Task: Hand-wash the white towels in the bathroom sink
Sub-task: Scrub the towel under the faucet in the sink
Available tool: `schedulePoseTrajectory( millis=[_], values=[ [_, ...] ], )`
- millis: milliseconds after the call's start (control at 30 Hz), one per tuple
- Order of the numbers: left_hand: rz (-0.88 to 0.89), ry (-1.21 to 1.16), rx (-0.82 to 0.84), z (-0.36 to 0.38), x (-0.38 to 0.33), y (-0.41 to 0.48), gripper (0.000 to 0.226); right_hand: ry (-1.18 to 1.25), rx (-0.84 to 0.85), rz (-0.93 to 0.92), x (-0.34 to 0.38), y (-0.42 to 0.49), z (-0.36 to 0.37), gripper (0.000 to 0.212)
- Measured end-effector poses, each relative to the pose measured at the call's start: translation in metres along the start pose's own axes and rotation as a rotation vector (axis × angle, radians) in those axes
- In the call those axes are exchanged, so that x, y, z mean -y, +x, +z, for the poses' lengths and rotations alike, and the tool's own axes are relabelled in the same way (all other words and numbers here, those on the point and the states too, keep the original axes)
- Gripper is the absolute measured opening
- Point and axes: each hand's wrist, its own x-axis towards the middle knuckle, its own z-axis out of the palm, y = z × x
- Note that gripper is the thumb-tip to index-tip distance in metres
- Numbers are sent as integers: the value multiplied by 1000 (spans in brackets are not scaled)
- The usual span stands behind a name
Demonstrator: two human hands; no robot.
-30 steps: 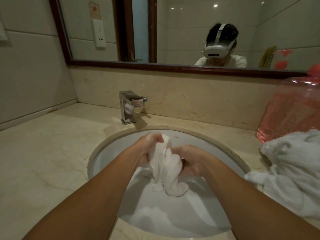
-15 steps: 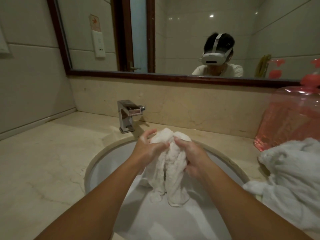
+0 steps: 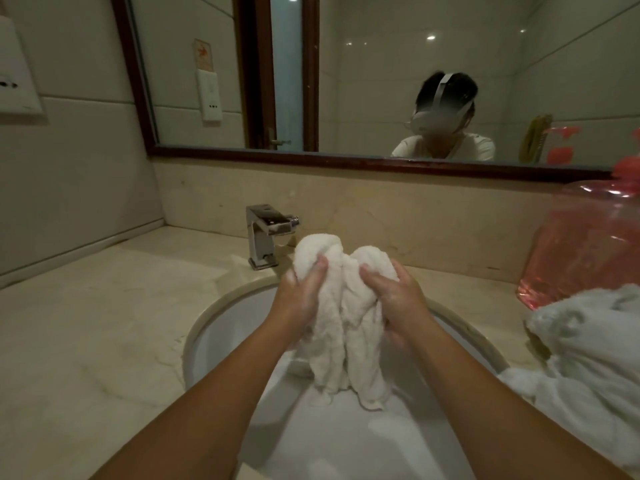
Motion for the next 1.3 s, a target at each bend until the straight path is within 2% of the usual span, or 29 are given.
schedulePoseTrajectory(
  millis=[133,200,300,367,400,433,500,567,633,700,833,967,1000,1100,1133,1200,1300],
  values=[
    [-79,-346,7,-19,-10,7,68,-85,-215,-80,5,3,-14,15],
    [-102,-377,48,-17,-14,4,62,-85,-266,-89,6,4,-12,17],
    [-81,-349,41,-5,-14,2,74,-64,-257,-80,6,-3,8,10],
    [-84,-282,116,5,-12,-2,94,25,-143,-3,3,-6,23,44],
    [-80,-200,138,10,-9,-2,99,49,-78,35,-2,-8,31,51],
    [-60,-88,118,15,-9,-2,96,-8,-42,38,-6,-12,40,45],
    [2,125,-18,21,-12,-6,71,-217,-1,-44,-18,-19,49,27],
    [62,181,-95,21,-15,-10,54,-364,-15,-129,-25,-22,51,21],
    [150,192,-52,24,-14,-18,43,-400,-103,-194,-20,-11,47,18],
    [199,181,-13,32,-12,-25,37,-319,-199,-187,-10,0,44,19],
    [112,144,-116,32,-20,-15,41,-506,-132,-239,-14,-19,47,29],
    [199,163,52,33,-15,-32,37,-440,-267,-220,0,-6,44,37],
    [207,164,44,35,-14,-32,36,-432,-280,-204,2,-6,46,38],
    [144,193,-98,30,-19,-16,41,-566,-115,-231,-4,-23,50,41],
    [125,183,-95,26,-17,-12,42,-598,-70,-243,-5,-32,50,39],
    [137,175,-15,23,-16,-20,42,-562,-119,-231,-3,-23,42,30],
    [164,178,134,32,-11,-38,48,-466,-159,-110,0,1,29,25]
  ],
)
